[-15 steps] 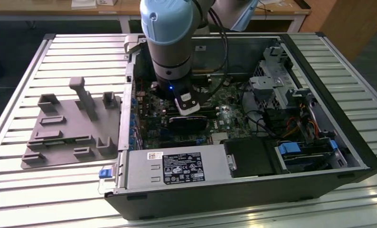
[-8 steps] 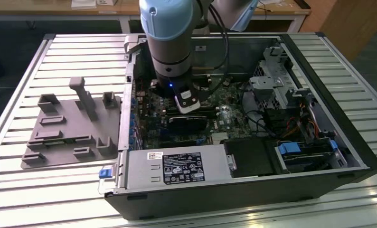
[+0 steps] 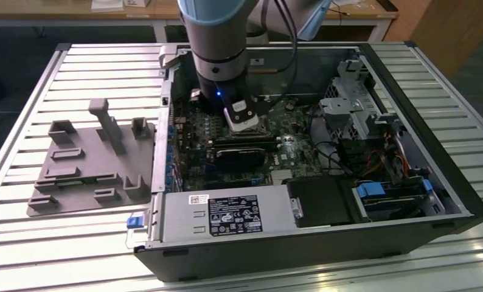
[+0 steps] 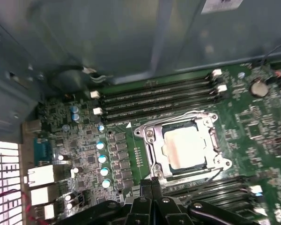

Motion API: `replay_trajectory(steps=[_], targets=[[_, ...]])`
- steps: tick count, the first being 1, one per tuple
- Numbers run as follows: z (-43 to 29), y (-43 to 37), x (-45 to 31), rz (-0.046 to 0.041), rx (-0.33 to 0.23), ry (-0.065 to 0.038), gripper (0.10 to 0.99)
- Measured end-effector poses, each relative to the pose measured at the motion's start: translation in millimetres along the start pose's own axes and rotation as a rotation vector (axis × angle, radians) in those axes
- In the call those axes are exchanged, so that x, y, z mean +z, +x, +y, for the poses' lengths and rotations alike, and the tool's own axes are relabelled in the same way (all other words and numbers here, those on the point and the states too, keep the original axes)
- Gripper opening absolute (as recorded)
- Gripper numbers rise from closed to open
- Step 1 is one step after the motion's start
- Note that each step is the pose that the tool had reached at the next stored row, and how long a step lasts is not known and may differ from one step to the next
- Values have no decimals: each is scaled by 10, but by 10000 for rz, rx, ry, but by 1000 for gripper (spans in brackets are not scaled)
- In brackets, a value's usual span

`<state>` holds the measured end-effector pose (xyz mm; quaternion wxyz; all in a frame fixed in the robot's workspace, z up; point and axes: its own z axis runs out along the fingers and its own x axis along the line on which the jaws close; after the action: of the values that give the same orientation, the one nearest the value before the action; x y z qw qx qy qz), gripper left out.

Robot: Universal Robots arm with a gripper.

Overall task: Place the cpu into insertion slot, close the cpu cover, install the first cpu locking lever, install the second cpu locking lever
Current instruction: 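Install the second cpu locking lever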

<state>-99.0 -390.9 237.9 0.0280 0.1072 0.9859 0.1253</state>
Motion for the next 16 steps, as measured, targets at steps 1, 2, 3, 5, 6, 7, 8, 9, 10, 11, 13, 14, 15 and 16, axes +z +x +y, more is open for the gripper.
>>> replay_trajectory(steps=[1, 2, 3, 5, 6, 7, 8, 9, 10, 11, 13, 14, 15, 16], targets=[[10, -2, -36, -1, -1, 4, 102], [19, -4, -70, -3, -2, 18, 102], [26, -7, -98, -11, -2, 55, 102], [39, -15, -138, -40, 8, 189, 102], [46, -20, -159, -59, 20, 274, 102], [51, -25, -178, -76, 36, 356, 102], [56, -30, -194, -93, 52, 429, 102], [58, -37, -200, -102, 67, 471, 102], [59, -48, -200, -102, 81, 482, 102], [60, -63, -200, -99, 88, 485, 102], [63, -95, -198, -98, 101, 487, 102], [64, -109, -197, -100, 107, 487, 102], [64, -122, -196, -101, 115, 486, 102], [64, -136, -194, -102, 122, 486, 102]])
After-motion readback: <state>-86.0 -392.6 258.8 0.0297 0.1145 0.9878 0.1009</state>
